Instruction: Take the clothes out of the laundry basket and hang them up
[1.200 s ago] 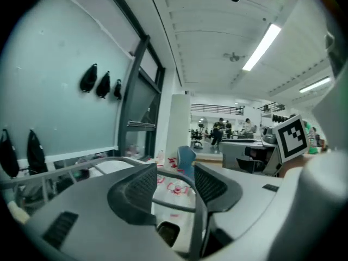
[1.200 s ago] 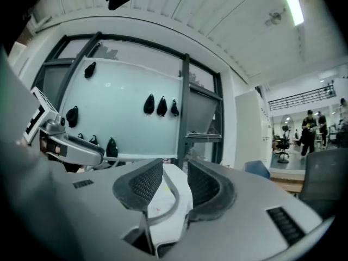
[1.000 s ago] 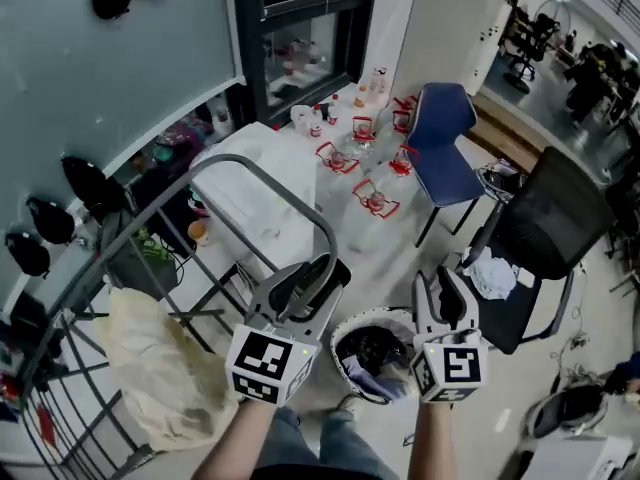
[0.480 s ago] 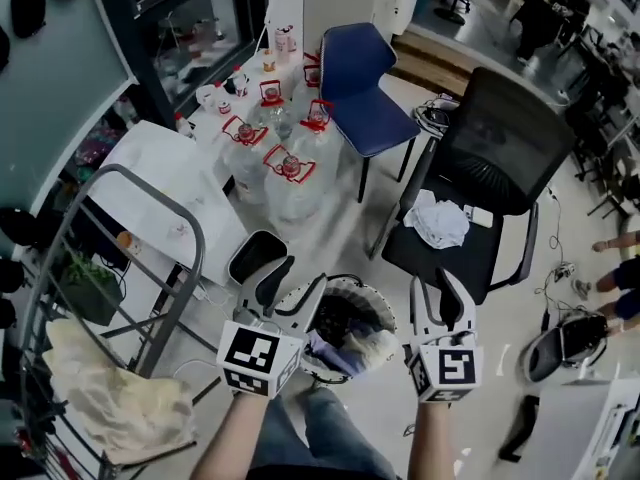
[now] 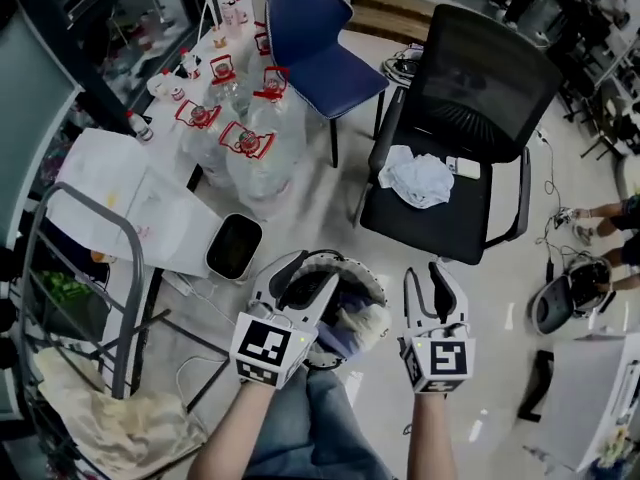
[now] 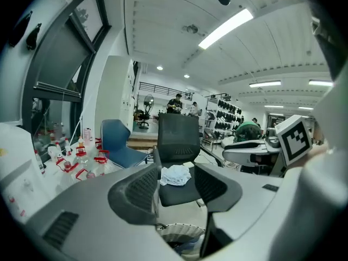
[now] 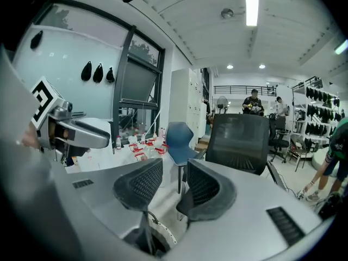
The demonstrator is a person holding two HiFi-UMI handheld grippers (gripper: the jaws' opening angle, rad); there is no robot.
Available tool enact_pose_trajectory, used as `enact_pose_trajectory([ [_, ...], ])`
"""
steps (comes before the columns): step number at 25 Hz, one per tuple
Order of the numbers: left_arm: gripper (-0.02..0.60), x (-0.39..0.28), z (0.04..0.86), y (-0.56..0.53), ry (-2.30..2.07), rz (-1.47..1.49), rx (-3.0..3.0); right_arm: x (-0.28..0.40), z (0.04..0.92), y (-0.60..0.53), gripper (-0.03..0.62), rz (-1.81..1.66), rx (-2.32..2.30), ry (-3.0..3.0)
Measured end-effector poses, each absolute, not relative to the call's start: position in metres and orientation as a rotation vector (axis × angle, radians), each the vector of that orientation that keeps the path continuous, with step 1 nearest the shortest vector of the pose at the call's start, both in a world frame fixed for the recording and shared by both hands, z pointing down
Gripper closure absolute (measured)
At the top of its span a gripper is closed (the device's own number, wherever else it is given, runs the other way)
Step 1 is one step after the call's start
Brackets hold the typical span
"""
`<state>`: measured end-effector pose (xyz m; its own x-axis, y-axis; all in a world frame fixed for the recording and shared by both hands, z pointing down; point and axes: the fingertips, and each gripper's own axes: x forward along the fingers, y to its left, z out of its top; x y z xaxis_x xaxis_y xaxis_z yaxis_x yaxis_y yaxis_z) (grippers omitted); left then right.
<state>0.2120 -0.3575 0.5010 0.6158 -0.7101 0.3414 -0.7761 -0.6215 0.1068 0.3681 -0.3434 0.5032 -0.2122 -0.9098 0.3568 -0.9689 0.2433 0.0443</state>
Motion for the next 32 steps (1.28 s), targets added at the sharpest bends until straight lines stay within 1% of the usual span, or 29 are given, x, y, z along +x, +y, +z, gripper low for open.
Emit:
enact_pose_trajectory([
  [7,0.360,0.251,0.585,-0.349,-1.049,0.469,2.631,0.395,0.593,-0.320,0.451,0.388,1.809,-2.106],
  [15,0.360,0.269,0.708,-0.330,-0.954,0.529,2.597,0.392,0.725,-0.287,0.451,0.520,1.761,-2.030],
  [24,0.360,0.283,0.851,-0.284,-0.812,0.587,2.574,0.389,0.871,-0.239,0.451,0.619,1.732,-1.951],
  [28,0.360,0.289,0.892,-0.268,-0.761,0.615,2.580,0.392,0.926,-0.222,0.449,0.682,1.704,-1.907],
  [32,0.360,0.289,0.912,-0.257,-0.739,0.622,2.573,0.396,0.960,-0.207,0.417,0.743,1.695,-1.849],
])
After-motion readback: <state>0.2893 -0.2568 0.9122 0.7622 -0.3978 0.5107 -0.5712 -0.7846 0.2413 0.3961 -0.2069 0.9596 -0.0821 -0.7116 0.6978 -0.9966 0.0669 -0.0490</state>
